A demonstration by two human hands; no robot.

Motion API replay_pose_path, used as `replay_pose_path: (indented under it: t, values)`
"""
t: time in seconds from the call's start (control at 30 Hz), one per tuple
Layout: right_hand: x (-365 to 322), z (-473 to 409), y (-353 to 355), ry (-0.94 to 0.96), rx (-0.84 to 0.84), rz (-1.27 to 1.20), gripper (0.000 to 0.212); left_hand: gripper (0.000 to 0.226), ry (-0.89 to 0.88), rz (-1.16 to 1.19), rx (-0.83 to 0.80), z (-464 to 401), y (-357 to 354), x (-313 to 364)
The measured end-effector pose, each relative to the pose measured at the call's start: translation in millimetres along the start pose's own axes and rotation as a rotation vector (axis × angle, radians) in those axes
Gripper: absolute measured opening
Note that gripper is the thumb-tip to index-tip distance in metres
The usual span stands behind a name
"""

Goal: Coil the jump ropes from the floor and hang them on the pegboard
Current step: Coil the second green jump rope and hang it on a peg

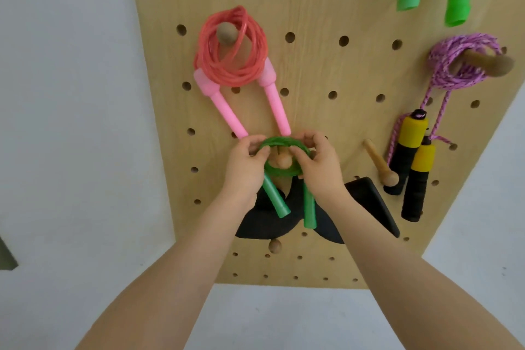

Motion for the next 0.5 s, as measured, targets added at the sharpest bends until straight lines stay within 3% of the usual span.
replay_pose_path:
  t: [0.2, 0.27, 0.33, 0.4, 0.5]
  values:
    - [14, -7, -10, -0.204, 0.076, -0.066, 0.011, 0.028, 0.081, -0.042, -0.025, -11, -10, 0]
    - [17, -4, -14, -0.267, 0.061, -0.086, 0.012, 0.031, 0.024, -0.211, -0.017, -10, -13, 6]
    - [17, -1, -15, -0.237, 0.005, 0.047, 0.012, 0.035, -0.105, -0.504, -0.036, -3, -18, 11]
    - [16, 5, -13, -0.183, -0.053, 0.15, 0.027, 0.043, -0.242, -0.719, -0.07, 8, -23, 8]
    - [12, 14, -8, -0.078, -0.124, 0.201, 0.058, 0.061, -0.322, -0.83, -0.049, 25, -18, 6]
Point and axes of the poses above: each hand's wrist, its own z-axis away from the middle knuckle, its own y-axis out of the back of the hand, x = y × z, the point moved 6 cm from there along -z, towards the middle knuckle, and after that the axes turned 4 degrees about x, right-handed, at the moved point
